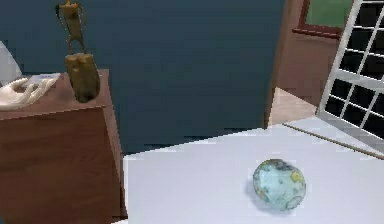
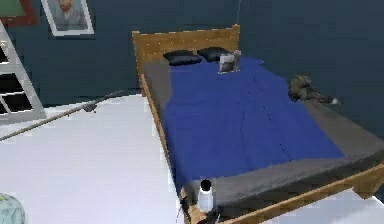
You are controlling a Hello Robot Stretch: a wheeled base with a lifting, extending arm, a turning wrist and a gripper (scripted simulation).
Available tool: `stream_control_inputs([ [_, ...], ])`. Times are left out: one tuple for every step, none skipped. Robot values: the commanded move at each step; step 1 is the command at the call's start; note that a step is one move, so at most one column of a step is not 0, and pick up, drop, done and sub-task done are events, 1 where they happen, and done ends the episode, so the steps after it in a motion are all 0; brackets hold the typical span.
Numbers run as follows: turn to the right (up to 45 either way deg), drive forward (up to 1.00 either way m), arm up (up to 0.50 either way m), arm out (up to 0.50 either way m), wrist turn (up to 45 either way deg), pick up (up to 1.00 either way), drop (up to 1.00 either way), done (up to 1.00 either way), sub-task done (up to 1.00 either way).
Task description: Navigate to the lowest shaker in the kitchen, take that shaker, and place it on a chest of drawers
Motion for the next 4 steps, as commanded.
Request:
stream_control_inputs([
  [-18.0, 0.00, 0.00, 0.00, 0.0, 0.00, 0.00, 0.00, 0.00],
  [0.0, 0.40, 0.00, 0.00, 0.0, 0.00, 0.00, 0.00, 0.00],
  [-9.0, 0.00, 0.00, 0.00, 0.0, 0.00, 0.00, 0.00, 0.00],
  [0.0, 0.30, 0.00, 0.00, 0.0, 0.00, 0.00, 0.00, 0.00],
])
